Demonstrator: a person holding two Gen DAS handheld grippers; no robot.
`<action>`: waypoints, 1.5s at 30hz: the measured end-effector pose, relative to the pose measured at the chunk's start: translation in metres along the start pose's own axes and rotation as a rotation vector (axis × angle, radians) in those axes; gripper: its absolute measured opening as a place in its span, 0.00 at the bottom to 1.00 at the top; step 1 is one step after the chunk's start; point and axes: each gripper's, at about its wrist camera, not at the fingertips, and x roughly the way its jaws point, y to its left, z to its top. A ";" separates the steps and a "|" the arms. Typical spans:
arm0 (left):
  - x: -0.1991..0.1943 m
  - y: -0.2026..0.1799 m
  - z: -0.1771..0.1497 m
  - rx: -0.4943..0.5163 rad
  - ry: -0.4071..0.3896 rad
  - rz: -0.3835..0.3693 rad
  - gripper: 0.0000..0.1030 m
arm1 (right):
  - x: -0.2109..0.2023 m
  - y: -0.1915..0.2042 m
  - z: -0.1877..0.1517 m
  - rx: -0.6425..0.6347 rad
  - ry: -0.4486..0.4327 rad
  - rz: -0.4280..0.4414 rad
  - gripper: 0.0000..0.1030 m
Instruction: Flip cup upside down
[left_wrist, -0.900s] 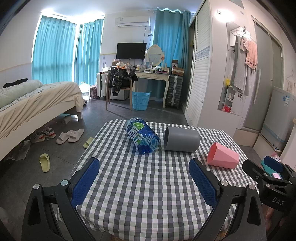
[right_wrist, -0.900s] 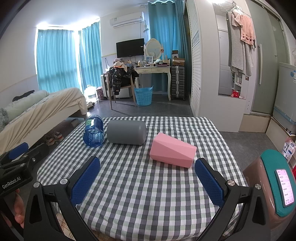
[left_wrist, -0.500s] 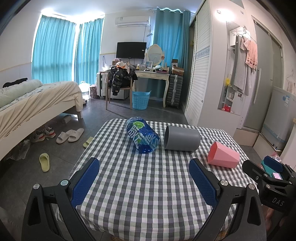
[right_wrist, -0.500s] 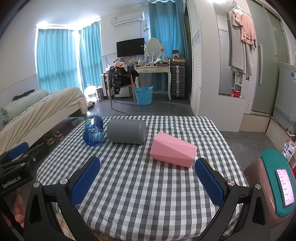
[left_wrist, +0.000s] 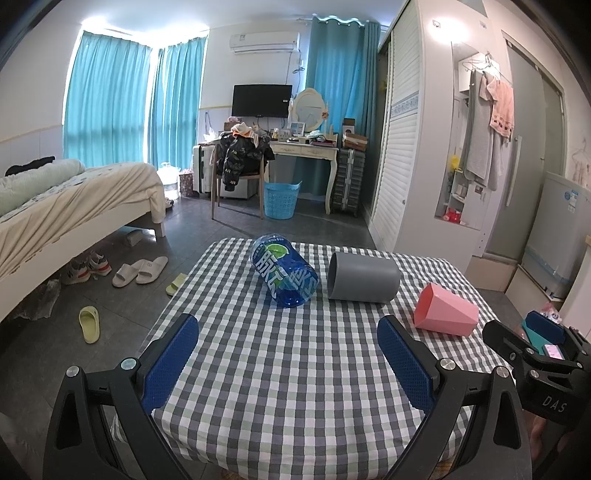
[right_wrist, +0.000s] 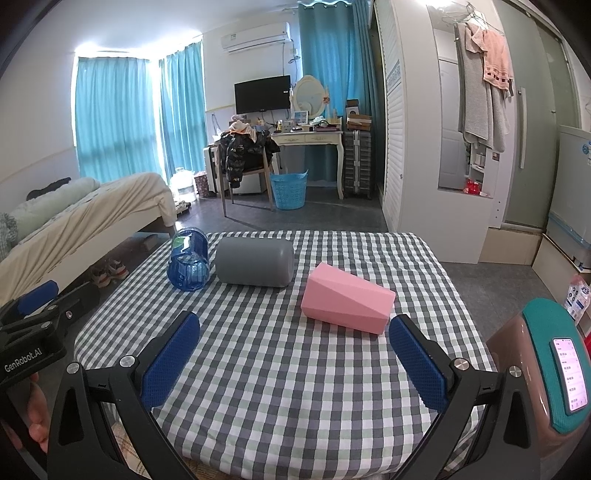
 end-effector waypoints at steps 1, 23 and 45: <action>0.000 0.000 0.000 0.000 -0.001 -0.001 0.97 | 0.000 0.000 0.001 0.000 -0.001 -0.001 1.00; -0.005 -0.002 0.008 -0.008 -0.005 -0.006 0.97 | -0.001 0.002 0.007 -0.007 0.005 0.002 1.00; 0.054 0.121 0.042 -0.112 0.039 0.201 0.98 | 0.078 0.107 0.059 -0.207 0.059 0.125 1.00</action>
